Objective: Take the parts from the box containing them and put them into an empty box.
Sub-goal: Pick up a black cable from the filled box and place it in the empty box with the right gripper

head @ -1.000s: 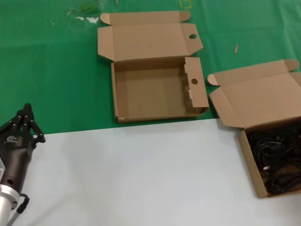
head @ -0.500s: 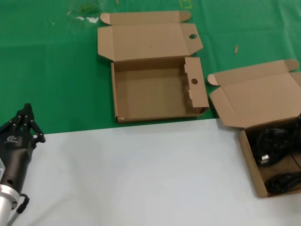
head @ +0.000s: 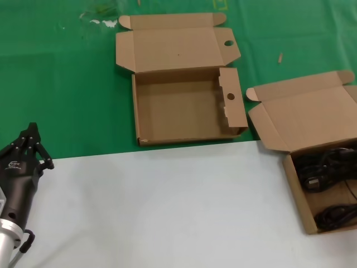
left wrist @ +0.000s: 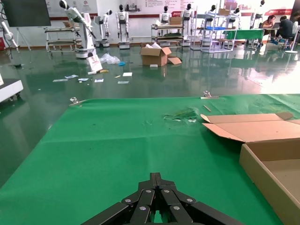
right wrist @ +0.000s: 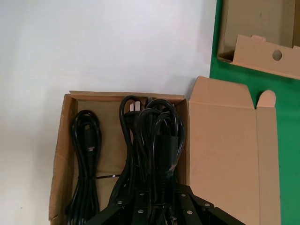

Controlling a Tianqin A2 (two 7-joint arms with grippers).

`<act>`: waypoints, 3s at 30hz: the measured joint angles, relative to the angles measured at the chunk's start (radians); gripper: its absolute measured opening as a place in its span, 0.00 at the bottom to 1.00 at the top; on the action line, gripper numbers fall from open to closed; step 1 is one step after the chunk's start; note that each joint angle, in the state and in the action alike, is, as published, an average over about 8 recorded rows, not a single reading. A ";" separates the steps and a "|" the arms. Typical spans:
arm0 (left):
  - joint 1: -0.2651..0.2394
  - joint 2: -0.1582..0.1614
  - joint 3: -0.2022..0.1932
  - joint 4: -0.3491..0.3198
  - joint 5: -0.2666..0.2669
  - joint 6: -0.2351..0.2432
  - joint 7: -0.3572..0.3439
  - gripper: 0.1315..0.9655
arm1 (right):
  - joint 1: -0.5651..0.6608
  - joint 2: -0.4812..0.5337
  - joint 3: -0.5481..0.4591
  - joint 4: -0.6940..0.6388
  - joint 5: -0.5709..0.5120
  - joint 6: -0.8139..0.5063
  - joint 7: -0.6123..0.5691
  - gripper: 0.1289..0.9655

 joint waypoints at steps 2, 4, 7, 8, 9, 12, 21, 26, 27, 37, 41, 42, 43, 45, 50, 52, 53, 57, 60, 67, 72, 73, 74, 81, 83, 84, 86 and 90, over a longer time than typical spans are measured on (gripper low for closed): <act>0.000 0.000 0.000 0.000 0.000 0.000 0.000 0.01 | 0.003 0.004 0.002 0.007 -0.001 -0.011 0.011 0.09; 0.000 0.000 0.000 0.000 0.000 0.000 0.000 0.01 | 0.010 0.007 0.005 0.017 -0.001 -0.024 0.025 0.09; 0.000 0.000 0.000 0.000 0.000 0.000 0.000 0.01 | 0.027 0.011 0.010 0.034 -0.002 -0.047 0.049 0.09; 0.000 0.000 0.000 0.000 0.000 0.000 0.000 0.01 | 0.034 0.012 0.012 0.040 -0.002 -0.055 0.058 0.09; 0.000 0.000 0.000 0.000 0.000 0.000 0.000 0.01 | 0.041 0.013 0.014 0.046 -0.002 -0.063 0.066 0.09; 0.000 0.000 0.000 0.000 0.000 0.000 0.000 0.01 | 0.062 0.018 0.020 0.062 -0.001 -0.086 0.085 0.09; 0.000 0.000 0.000 0.000 0.000 0.000 0.000 0.01 | 0.083 0.046 0.042 0.101 0.017 -0.127 0.122 0.09; 0.000 0.000 0.000 0.000 0.000 0.000 0.000 0.01 | 0.087 0.047 0.053 0.117 0.033 -0.131 0.133 0.09; 0.000 0.000 0.000 0.000 0.000 0.000 0.000 0.01 | 0.091 0.043 0.053 0.119 0.035 -0.131 0.135 0.09; 0.000 0.000 0.000 0.000 0.000 0.000 0.000 0.01 | 0.196 -0.098 0.007 0.110 0.001 -0.114 0.166 0.09; 0.000 0.000 0.000 0.000 0.000 0.000 0.000 0.01 | 0.254 -0.197 -0.037 0.079 -0.036 -0.093 0.182 0.09; 0.000 0.000 0.000 0.000 0.000 0.000 0.000 0.01 | 0.267 -0.224 -0.049 0.068 -0.046 -0.087 0.184 0.09; 0.000 0.000 0.000 0.000 0.000 0.000 0.000 0.01 | 0.280 -0.250 -0.061 0.055 -0.056 -0.080 0.186 0.09; 0.000 0.000 0.000 0.000 0.000 0.000 0.000 0.01 | 0.303 -0.305 -0.088 0.025 -0.078 -0.064 0.187 0.09; 0.000 0.000 0.000 0.000 0.000 0.000 0.000 0.01 | 0.356 -0.448 -0.157 -0.071 -0.139 -0.014 0.186 0.09; 0.000 0.000 0.000 0.000 0.000 0.000 0.000 0.01 | 0.374 -0.502 -0.183 -0.114 -0.162 0.007 0.186 0.09; 0.000 0.000 0.000 0.000 0.000 0.000 0.000 0.01 | 0.382 -0.528 -0.195 -0.136 -0.174 0.018 0.186 0.09; 0.000 0.000 0.000 0.000 0.000 0.000 0.000 0.01 | 0.410 -0.624 -0.236 -0.231 -0.214 0.063 0.186 0.09; 0.000 0.000 0.000 0.000 0.000 0.000 0.000 0.01 | 0.427 -0.691 -0.262 -0.313 -0.238 0.103 0.178 0.09; 0.000 0.000 0.000 0.000 0.000 0.000 0.000 0.01 | 0.455 -0.821 -0.303 -0.516 -0.266 0.206 0.130 0.09; 0.000 0.000 0.000 0.000 0.000 0.000 0.000 0.01 | 0.468 -0.890 -0.318 -0.653 -0.269 0.282 0.077 0.09; 0.000 0.000 0.000 0.000 0.000 0.000 0.000 0.01 | 0.471 -0.901 -0.320 -0.678 -0.269 0.296 0.066 0.09; 0.000 0.000 0.000 0.000 0.000 0.000 0.000 0.01 | 0.474 -0.911 -0.322 -0.701 -0.269 0.310 0.055 0.09; 0.000 0.000 0.000 0.000 0.000 0.000 0.000 0.01 | 0.493 -0.947 -0.336 -0.821 -0.274 0.380 -0.008 0.10; 0.000 0.000 0.000 0.000 0.000 0.000 0.000 0.01 | 0.497 -0.952 -0.338 -0.846 -0.273 0.393 -0.021 0.11; 0.000 0.000 0.000 0.000 0.000 0.000 0.000 0.01 | 0.499 -0.954 -0.338 -0.857 -0.272 0.399 -0.027 0.11; 0.000 0.000 0.000 0.000 0.000 0.000 0.000 0.01 | 0.502 -0.958 -0.336 -0.878 -0.267 0.411 -0.041 0.12; 0.000 0.000 0.000 0.000 0.000 0.000 0.000 0.01 | 0.506 -0.967 -0.329 -0.914 -0.250 0.434 -0.067 0.12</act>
